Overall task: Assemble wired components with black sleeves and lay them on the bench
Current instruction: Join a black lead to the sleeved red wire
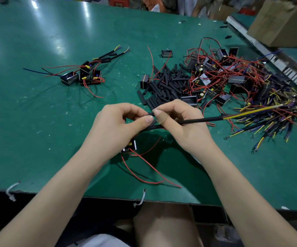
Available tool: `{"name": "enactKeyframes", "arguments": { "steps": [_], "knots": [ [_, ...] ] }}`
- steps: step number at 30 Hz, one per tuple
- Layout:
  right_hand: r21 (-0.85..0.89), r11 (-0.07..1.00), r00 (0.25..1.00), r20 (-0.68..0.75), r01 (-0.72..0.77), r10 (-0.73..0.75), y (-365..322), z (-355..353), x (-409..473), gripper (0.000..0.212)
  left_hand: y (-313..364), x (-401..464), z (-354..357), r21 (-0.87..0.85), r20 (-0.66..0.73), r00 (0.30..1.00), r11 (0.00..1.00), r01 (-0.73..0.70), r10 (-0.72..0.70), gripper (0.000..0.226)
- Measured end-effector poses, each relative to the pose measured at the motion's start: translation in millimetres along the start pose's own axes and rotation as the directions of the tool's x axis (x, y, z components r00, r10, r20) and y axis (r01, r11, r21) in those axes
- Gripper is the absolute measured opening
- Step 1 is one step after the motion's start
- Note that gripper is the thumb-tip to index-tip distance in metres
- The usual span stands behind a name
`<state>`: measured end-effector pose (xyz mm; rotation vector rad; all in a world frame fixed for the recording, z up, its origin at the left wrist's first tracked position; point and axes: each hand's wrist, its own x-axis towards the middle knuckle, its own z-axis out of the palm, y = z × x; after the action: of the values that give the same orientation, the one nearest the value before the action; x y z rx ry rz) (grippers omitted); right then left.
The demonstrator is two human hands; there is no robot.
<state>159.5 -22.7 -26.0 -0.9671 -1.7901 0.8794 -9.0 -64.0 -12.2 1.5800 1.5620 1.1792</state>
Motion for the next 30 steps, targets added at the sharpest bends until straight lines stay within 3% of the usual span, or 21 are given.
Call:
{"name": "enactKeyframes", "arguments": {
  "steps": [3, 7, 10, 14, 18, 25, 30],
  "knots": [
    [-0.123, 0.987, 0.995, 0.013, 0.104, -0.103, -0.7, -2.2, 0.7, 0.006, 0.2, 2.3, 1.8, 0.053, -0.011, 1.0, 0.998, -0.021, 0.021, 0.009],
    [-0.109, 0.986, 0.99, 0.086, 0.123, -0.114, -4.5, -6.6, 0.0, 0.009, -1.5, 6.0, -1.7, 0.07, 0.005, 0.999, 0.997, -0.033, 0.033, 0.007],
    [-0.086, 0.996, 0.995, 0.098, 0.035, -0.026, -6.6, -6.3, 0.0, 0.011, -2.1, 4.9, -4.8, 0.064, 0.028, 0.999, 0.997, -0.044, 0.042, 0.006],
    [0.197, 0.955, 0.97, 0.146, -0.221, 0.195, -10.8, -4.9, 0.1, 0.009, -1.4, 3.7, -6.8, 0.049, 0.019, 0.997, 0.995, -0.081, 0.081, 0.006],
    [0.233, 0.942, 0.963, 0.176, -0.242, 0.204, -11.7, -5.5, 0.0, 0.012, -1.8, 2.7, -6.8, 0.057, 0.017, 0.996, 0.994, -0.089, 0.088, 0.007],
    [0.024, 0.993, 0.978, 0.178, -0.118, 0.112, -8.3, -5.7, 1.6, 0.017, 2.6, 1.4, -2.5, 0.22, 0.073, 0.987, 0.963, -0.158, 0.145, 0.009],
    [-0.026, 0.993, 0.962, 0.248, -0.111, 0.114, -8.9, -10.2, 1.7, 0.013, -3.2, 2.5, -1.5, 0.251, 0.114, 0.989, 0.961, -0.12, 0.094, 0.01]
  ]
}}
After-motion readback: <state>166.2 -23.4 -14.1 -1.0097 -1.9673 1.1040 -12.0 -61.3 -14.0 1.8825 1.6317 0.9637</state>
